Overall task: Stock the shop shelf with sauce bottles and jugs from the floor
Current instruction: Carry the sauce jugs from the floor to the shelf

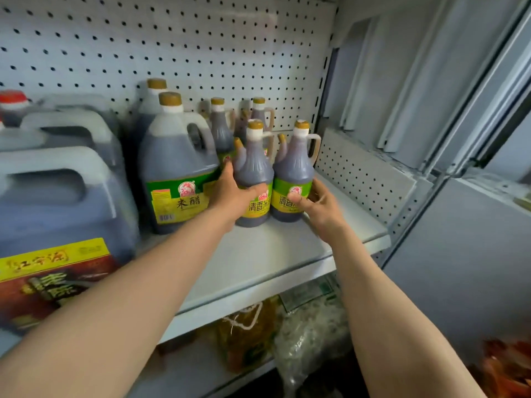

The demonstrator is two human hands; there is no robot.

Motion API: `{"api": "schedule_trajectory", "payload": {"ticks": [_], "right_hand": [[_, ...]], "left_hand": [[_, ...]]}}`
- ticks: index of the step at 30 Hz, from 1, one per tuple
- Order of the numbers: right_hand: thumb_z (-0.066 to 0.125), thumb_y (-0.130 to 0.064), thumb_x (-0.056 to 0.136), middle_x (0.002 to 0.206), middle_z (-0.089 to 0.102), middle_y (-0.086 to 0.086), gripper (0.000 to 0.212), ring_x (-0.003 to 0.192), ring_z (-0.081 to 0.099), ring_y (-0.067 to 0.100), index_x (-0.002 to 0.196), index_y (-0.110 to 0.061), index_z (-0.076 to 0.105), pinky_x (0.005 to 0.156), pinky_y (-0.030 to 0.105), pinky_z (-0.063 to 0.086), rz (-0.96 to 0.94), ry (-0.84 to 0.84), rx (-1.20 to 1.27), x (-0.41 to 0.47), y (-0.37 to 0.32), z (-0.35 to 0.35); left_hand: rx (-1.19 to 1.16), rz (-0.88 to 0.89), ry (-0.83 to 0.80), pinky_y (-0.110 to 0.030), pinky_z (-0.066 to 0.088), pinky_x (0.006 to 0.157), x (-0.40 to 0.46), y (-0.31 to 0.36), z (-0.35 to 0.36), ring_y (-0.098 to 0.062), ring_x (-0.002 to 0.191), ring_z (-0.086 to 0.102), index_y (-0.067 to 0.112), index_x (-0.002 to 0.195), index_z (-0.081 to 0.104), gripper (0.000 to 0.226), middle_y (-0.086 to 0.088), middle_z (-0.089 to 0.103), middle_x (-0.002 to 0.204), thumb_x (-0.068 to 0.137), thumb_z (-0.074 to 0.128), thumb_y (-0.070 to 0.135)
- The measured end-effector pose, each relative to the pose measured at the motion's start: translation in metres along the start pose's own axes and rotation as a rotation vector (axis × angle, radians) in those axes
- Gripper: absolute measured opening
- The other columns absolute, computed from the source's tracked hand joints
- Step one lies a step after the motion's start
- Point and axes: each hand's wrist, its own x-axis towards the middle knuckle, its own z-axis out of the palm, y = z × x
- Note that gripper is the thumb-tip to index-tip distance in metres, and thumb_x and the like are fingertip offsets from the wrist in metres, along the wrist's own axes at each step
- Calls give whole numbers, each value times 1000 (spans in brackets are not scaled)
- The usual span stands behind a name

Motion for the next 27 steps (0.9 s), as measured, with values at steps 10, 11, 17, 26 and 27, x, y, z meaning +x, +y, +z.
{"api": "schedule_trajectory", "payload": {"ticks": [10, 11, 17, 26, 27], "right_hand": [[84, -24, 73, 117, 69, 13, 68, 104, 69, 24, 127, -8, 48, 88, 43, 58, 9, 26, 49, 47, 23, 2], [83, -22, 74, 117, 69, 13, 65, 104, 69, 23, 127, -7, 48, 88, 42, 58, 9, 18, 47, 51, 24, 2], [77, -9, 85, 114, 69, 9, 48, 102, 69, 18, 124, -9, 49, 86, 34, 57, 9, -18, 6, 75, 30, 6], [77, -9, 82, 108, 70, 3, 46, 95, 70, 7, 118, -11, 50, 79, 24, 55, 20, -66, -19, 90, 27, 5], [80, -15, 77, 110, 70, 3, 50, 100, 70, 10, 118, -13, 51, 83, 27, 56, 25, -74, -17, 90, 26, 4]], "left_hand": [[-232, -199, 66, -56, 49, 96, 30, 15, 20, -26, 117, 57, 34, 143, 38, 81, 5, 58, 133, 78, 83, 16], [-250, -214, 69, -57, 49, 96, 33, 16, 20, -27, 117, 57, 36, 143, 37, 82, 6, 58, 133, 78, 83, 16], [-267, -252, 89, -56, 47, 99, 43, 15, 23, -27, 121, 55, 37, 148, 32, 90, 5, 56, 136, 78, 83, 14], [-317, -268, 74, -53, 50, 98, 48, 13, 24, -27, 119, 57, 39, 149, 29, 92, 4, 56, 134, 79, 81, 7], [-326, -270, 77, -52, 50, 98, 48, 14, 24, -28, 120, 57, 39, 149, 29, 93, 3, 56, 134, 79, 81, 6]]}}
